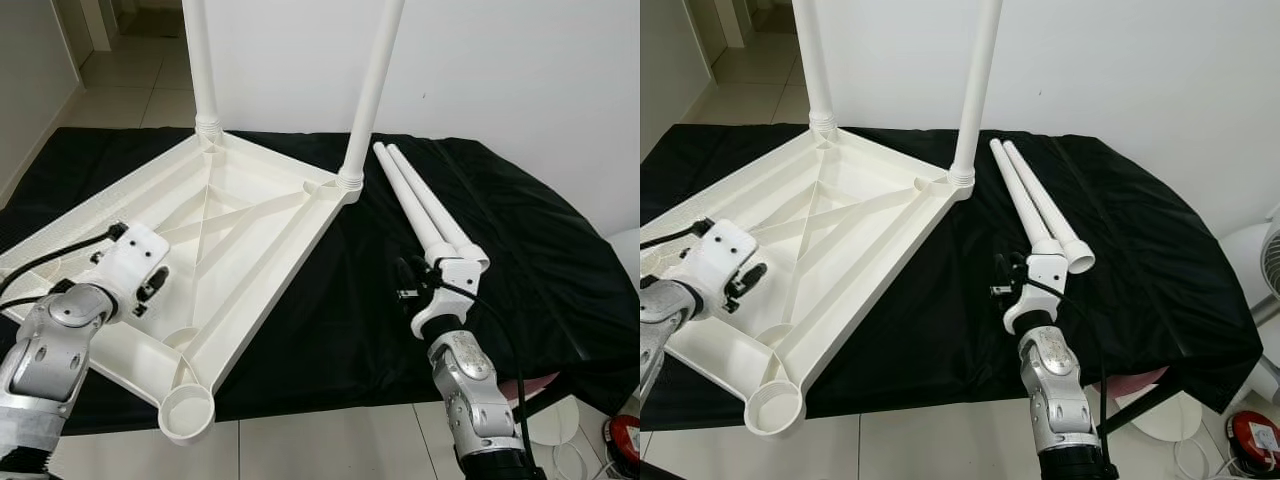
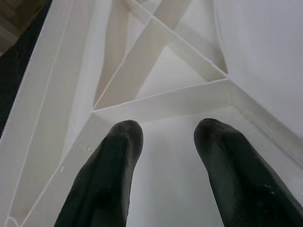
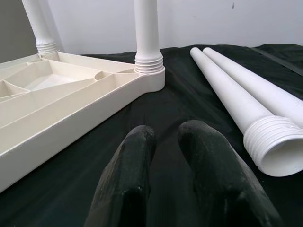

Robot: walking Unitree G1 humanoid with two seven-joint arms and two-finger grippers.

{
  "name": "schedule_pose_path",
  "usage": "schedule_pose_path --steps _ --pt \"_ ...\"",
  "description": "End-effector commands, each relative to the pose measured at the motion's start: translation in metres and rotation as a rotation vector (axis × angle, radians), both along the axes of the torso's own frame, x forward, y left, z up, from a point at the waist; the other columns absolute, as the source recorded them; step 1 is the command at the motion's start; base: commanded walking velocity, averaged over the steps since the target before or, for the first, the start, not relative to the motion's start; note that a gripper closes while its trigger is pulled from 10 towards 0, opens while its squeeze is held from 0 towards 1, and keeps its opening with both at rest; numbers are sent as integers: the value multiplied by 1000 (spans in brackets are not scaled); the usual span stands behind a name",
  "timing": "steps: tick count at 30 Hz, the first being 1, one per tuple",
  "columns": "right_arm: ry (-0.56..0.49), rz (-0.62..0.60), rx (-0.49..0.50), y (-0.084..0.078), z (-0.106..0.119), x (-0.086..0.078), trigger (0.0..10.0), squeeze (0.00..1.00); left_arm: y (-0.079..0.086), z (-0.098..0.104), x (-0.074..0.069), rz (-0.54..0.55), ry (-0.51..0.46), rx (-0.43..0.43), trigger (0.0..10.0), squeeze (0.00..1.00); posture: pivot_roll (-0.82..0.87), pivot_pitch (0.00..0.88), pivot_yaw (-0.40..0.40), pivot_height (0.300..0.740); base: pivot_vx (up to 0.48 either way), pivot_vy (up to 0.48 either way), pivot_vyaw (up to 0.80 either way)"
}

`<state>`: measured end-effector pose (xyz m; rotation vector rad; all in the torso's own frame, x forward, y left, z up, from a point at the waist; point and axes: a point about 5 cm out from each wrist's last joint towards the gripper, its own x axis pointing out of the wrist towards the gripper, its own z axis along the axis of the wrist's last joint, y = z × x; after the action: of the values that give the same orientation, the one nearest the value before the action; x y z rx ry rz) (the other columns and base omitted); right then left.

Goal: Building children table

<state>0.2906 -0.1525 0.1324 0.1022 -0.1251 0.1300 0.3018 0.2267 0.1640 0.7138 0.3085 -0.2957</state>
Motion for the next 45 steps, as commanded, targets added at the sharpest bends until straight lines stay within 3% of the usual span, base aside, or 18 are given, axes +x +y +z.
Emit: schedule_pose_path --steps 1,5,8,13,25,30,40,43,45 --pt "10 -11 -7 -6 0 3 10000 0 -12 -8 5 -69 40 55 10000 0 -21 0 -89 740 0 0 0" --pt "8 -15 -8 -7 1 3 10000 0 -17 -10 6 -100 52 81 10000 0 -21 0 -89 740 0 0 0" --pt "8 -35 -14 -13 1 2 10000 0 -38 -15 6 -212 93 82 10000 0 -32 0 -79 740 0 0 0" --pt "8 -46 -14 -15 1 1 10000 0 -61 -15 8 -296 95 62 10000 0 -47 0 -68 740 0 0 0" --pt "6 -57 -8 -15 1 1 10000 0 -101 -12 11 -389 73 15 10000 0 -53 0 -55 740 0 0 0" --pt "6 -60 -5 -14 0 1 10000 0 -127 -14 10 -427 67 -32 10000 0 -60 0 -48 740 0 0 0" --pt "6 -66 -5 -15 0 0 10000 0 -134 -10 16 -414 34 -48 10000 0 -65 0 -42 740 0 0 0" --pt "7 -69 -6 -16 0 -1 10000 0 -126 -3 20 -394 8 -68 10000 0 -66 0 -39 740 0 0 0" --pt "9 -75 -7 -18 -1 -2 10000 0 -117 10 22 -396 -28 -147 10000 0 -63 0 -37 740 0 0 0"
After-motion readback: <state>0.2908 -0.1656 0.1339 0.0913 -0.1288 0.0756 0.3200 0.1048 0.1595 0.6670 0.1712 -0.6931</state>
